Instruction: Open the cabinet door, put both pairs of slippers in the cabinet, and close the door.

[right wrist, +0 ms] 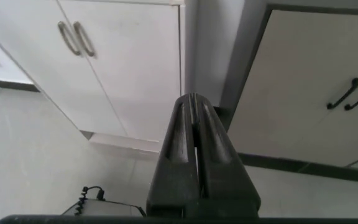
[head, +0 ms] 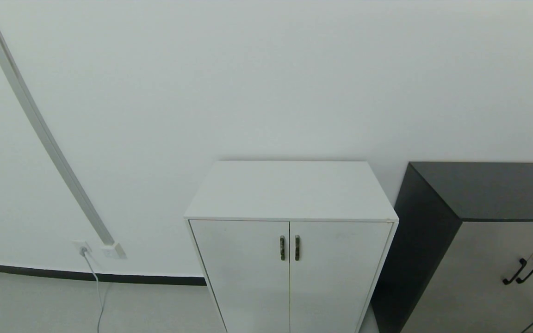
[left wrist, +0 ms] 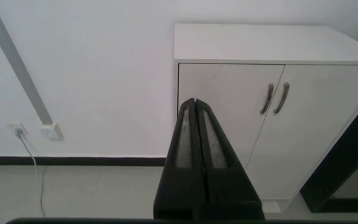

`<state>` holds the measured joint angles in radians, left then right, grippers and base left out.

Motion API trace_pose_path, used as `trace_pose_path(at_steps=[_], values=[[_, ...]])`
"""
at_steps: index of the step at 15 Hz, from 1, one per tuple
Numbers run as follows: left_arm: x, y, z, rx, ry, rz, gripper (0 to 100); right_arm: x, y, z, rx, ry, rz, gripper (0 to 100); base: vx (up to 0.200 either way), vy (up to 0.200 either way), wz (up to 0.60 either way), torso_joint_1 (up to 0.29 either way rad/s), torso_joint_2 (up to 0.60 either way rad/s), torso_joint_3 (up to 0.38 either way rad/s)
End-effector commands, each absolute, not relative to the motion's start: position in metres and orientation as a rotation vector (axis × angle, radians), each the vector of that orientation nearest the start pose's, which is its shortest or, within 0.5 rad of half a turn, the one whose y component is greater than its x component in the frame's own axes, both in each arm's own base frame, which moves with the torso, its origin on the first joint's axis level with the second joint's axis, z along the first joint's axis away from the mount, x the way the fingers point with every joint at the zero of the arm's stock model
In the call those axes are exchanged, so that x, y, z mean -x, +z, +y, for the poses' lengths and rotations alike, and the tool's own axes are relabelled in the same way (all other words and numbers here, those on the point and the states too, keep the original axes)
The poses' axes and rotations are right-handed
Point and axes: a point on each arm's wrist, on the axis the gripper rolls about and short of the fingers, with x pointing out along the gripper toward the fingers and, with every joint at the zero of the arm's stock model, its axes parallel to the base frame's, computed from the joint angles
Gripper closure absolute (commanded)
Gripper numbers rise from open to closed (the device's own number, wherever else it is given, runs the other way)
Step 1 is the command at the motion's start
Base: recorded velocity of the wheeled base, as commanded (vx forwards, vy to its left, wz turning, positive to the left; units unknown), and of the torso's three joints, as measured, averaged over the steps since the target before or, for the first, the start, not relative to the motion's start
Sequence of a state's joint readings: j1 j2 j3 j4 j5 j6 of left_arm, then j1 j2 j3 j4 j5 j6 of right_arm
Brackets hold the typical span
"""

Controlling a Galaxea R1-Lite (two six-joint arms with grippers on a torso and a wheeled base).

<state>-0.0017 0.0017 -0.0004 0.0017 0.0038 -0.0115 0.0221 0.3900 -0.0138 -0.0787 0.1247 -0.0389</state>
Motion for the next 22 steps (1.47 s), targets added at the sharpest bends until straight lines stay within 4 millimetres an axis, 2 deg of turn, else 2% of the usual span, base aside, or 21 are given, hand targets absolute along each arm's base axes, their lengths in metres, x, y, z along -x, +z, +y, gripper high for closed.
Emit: trace_pose_path(at_steps=[1,6,8,9,15,22], values=[[0.023,0.076,0.0,0.012,0.003,0.003,100,0.0,0.086,0.003,0.031,0.173,0.234,100,0.0,0.0,0.0,0.0,0.0,0.0],[0.023,0.076,0.0,0.012,0.003,0.003,100,0.005,0.083,0.002,0.036,0.197,0.216,100,0.0,0.0,0.0,0.0,0.0,0.0],[0.023,0.075,0.0,0.012,0.003,0.005,100,0.002,0.083,0.002,0.032,0.207,0.256,100,0.0,0.0,0.0,0.0,0.0,0.0],[0.023,0.075,0.0,0.014,0.005,0.003,100,0.0,0.079,0.001,0.031,0.15,0.294,100,0.0,0.0,0.0,0.0,0.0,0.0],[0.023,0.075,0.0,0.012,0.006,0.003,100,0.015,0.077,0.0,0.027,0.104,0.1,100,0.0,0.0,0.0,0.0,0.0,0.0],[0.023,0.075,0.0,0.011,0.005,0.005,100,0.023,0.076,0.001,0.005,0.034,0.001,100,0.0,0.0,0.0,0.0,0.0,0.0]])
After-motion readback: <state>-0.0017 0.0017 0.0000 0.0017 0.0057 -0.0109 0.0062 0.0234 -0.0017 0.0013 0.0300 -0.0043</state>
